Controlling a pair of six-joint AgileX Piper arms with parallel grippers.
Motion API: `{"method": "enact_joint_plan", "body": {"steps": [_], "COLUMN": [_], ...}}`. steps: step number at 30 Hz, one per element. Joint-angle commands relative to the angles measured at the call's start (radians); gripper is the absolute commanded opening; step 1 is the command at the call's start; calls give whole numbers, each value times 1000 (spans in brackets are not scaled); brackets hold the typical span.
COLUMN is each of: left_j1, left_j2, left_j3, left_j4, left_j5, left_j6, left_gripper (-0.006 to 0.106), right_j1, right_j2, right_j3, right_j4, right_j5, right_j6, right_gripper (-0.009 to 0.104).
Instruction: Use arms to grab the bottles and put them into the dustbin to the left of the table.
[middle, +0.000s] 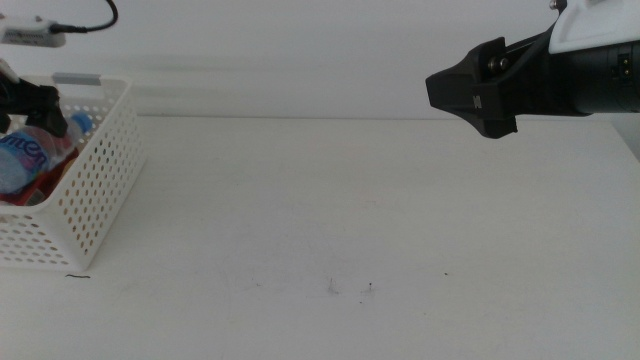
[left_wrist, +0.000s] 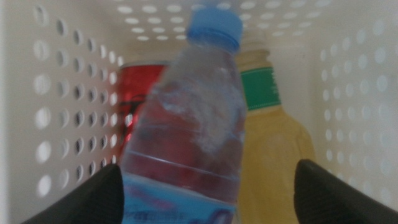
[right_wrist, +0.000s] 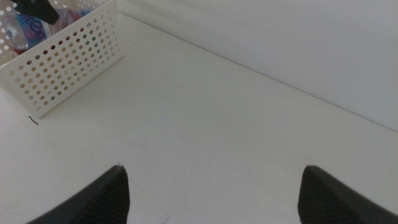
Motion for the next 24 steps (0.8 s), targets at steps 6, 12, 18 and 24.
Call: {"method": "enact_joint_plan", "body": {"steps": [6,12,18,24], "left_j1": [-29,-169,-380,-537], "left_j2": [-138,-353,-643,-888], "left_j3": [15,140,361,550], "left_j4": [2,12,21,-28], "left_j5": [51,-41,-304,-424], "left_j6": [-132,-172,-188,-218], "left_gripper": [94,94,94,94], "right_j1": [-8,-8,-8,-8], "right_j2": [-1,-1,-1,-1], "right_j3": [-7,-7,-7,-7], "right_j4": [-10,-10,-10,-10], "right_j5": [-7,-7,-7,-7], "right_j6": [-1,-1,-1,-1], "right_gripper": [87,87,87,87]}}
